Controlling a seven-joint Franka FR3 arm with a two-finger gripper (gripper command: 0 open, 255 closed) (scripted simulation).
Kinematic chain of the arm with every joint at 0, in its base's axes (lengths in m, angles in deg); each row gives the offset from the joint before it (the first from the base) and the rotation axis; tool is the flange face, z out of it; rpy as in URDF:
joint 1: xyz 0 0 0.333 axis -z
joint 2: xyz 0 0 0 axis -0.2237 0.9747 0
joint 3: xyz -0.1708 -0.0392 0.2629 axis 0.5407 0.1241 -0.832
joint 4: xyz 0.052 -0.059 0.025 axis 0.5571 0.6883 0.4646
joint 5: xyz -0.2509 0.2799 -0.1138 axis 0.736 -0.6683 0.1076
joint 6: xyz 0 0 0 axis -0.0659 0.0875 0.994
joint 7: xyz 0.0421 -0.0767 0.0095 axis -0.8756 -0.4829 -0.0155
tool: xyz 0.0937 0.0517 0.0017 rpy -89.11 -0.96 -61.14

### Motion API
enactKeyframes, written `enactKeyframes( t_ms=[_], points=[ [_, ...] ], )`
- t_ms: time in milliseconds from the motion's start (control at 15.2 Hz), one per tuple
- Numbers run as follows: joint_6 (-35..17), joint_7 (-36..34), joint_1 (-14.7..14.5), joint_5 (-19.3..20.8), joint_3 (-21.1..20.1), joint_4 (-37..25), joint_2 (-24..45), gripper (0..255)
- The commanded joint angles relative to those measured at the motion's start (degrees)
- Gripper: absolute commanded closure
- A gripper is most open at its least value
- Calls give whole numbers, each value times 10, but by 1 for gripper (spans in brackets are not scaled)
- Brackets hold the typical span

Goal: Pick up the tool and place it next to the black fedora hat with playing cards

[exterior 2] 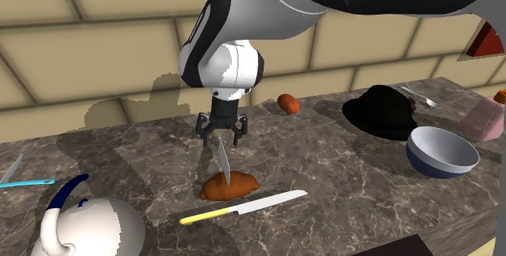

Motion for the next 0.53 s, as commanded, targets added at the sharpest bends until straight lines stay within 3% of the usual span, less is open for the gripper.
enactKeyframes(
  t_ms=[0,462],
  points=[
    [-13,1,-2,-1,-1,3,10,0],
    [-29,1,-5,-2,-1,7,21,0]
  ],
)
